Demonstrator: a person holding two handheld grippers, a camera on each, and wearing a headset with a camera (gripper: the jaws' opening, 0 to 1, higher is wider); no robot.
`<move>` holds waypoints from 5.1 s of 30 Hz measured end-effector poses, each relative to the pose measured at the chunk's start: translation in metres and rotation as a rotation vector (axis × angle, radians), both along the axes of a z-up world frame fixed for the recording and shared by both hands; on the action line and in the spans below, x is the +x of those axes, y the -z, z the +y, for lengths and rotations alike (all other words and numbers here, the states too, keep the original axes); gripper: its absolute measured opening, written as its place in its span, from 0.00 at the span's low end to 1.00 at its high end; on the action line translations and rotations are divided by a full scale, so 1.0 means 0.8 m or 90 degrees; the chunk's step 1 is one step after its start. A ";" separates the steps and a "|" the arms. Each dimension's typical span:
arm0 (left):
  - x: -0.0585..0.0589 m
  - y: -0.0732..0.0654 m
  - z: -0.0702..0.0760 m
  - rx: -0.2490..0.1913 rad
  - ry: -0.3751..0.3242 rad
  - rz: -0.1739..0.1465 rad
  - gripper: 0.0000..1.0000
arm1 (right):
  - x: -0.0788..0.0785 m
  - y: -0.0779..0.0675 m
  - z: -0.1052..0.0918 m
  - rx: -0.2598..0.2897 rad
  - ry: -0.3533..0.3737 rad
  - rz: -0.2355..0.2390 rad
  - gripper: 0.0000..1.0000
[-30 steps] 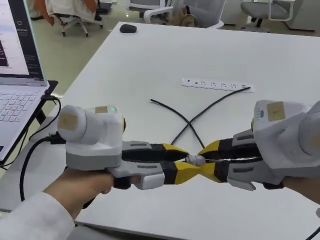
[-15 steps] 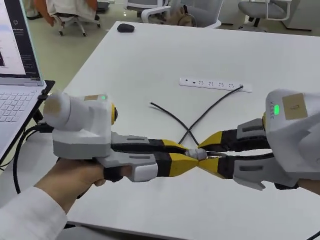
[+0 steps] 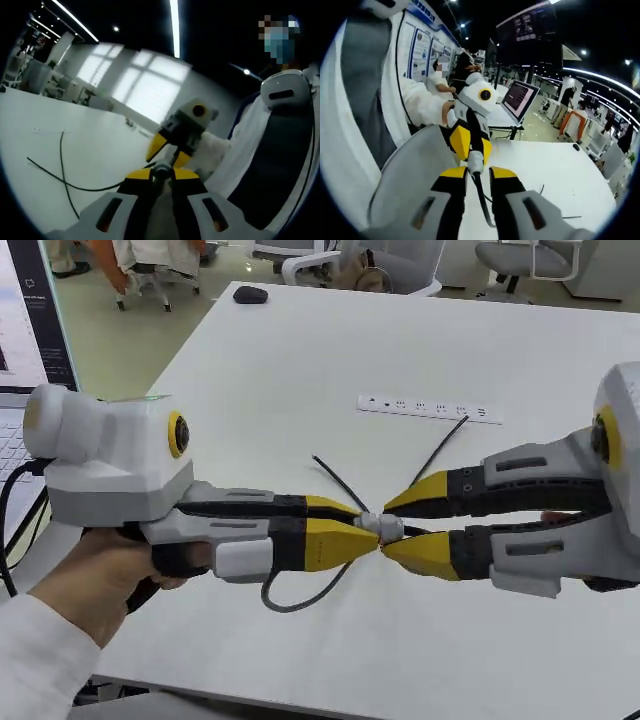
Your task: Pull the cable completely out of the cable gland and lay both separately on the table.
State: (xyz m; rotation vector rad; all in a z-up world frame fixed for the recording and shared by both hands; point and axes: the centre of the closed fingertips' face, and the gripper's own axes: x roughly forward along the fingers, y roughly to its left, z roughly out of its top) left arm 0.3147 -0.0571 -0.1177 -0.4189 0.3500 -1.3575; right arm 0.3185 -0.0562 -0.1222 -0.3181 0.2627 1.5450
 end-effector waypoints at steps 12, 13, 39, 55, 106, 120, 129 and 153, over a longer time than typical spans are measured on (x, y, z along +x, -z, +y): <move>-0.010 -0.019 -0.005 0.000 0.010 -0.110 0.15 | -0.010 -0.032 -0.011 0.177 -0.011 0.380 0.17; -0.010 -0.020 -0.005 0.001 0.011 -0.117 0.15 | -0.010 -0.031 -0.011 0.176 -0.013 0.374 0.13; -0.010 -0.034 -0.005 -0.016 0.002 -0.164 0.15 | -0.031 -0.041 -0.001 0.184 -0.068 0.429 0.17; -0.008 -0.035 -0.011 0.006 -0.021 -0.263 0.17 | -0.020 -0.035 -0.006 0.154 -0.038 0.519 0.10; -0.002 -0.045 -0.008 -0.016 -0.025 -0.223 0.15 | -0.010 -0.057 -0.010 0.251 -0.023 0.265 0.25; -0.005 -0.050 -0.017 -0.020 -0.029 -0.274 0.15 | -0.018 -0.049 -0.011 0.257 -0.032 0.336 0.12; -0.005 -0.045 -0.015 -0.008 -0.024 -0.284 0.15 | -0.014 -0.048 -0.010 0.263 -0.016 0.400 0.11; -0.002 -0.048 -0.012 -0.035 -0.031 -0.196 0.15 | -0.011 -0.062 -0.013 0.246 -0.045 0.285 0.02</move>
